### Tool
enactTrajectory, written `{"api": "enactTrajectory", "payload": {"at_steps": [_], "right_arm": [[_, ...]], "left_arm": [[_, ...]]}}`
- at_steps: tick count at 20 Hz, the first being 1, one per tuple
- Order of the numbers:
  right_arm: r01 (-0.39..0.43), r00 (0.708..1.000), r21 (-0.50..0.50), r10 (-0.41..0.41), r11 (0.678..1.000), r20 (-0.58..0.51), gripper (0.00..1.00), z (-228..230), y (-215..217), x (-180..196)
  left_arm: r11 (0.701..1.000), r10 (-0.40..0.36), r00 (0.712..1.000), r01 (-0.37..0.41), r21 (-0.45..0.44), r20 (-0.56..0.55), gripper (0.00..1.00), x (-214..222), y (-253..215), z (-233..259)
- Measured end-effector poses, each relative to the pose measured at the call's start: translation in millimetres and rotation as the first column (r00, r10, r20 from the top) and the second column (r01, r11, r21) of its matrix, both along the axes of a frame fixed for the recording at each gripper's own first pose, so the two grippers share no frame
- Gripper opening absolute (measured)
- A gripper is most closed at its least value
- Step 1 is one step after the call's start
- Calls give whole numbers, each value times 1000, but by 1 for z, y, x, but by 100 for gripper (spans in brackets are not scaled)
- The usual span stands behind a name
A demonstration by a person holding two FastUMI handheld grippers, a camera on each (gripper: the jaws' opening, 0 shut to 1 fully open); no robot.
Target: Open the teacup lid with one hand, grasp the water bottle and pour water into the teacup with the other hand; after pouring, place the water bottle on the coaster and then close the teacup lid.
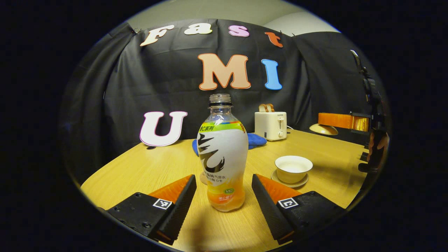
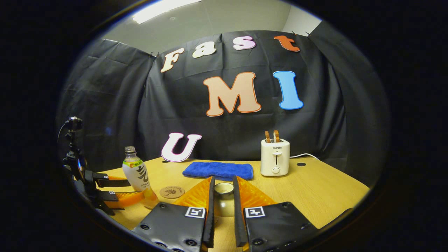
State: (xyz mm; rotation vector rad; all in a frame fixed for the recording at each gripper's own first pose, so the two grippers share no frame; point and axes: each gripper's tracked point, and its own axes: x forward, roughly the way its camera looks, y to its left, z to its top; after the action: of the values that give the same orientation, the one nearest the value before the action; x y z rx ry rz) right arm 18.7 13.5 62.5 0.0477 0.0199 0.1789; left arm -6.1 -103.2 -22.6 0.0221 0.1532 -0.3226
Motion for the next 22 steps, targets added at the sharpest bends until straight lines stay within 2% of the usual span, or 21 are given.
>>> {"api": "enactTrajectory", "payload": {"at_steps": [3,6,7,9,11,15,17,22], "right_arm": [[18,1000,-25,-18,1000,0,27,0,-11,-2],[25,1000,-17,-25,1000,-1,27,2,-18,-3],[27,1000,-12,-27,1000,3,29,4,-20,-4],[32,999,-10,-32,999,10,27,7,-25,-3],[39,999,-11,-39,999,9,27,7,-32,-5],[57,998,13,-57,998,5,27,11,-47,-2],[60,998,23,-60,998,4,24,12,-50,-3],[46,999,24,-47,999,10,27,16,-49,-6]], "left_arm": [[1000,-6,1000,6,0,-1,90,5,-3,1],[1000,5,1000,-5,5,-12,78,14,-3,-3],[1000,4,1000,-4,5,-19,77,16,-4,-4],[1000,4,1000,-4,3,-21,74,19,-7,-4],[1000,12,1000,-12,2,-25,65,24,-8,-4],[999,15,999,-13,47,-36,61,32,-12,-6],[995,22,999,-19,95,-34,61,35,-11,-5],[978,50,999,-47,203,-13,61,43,-5,-1]]}}
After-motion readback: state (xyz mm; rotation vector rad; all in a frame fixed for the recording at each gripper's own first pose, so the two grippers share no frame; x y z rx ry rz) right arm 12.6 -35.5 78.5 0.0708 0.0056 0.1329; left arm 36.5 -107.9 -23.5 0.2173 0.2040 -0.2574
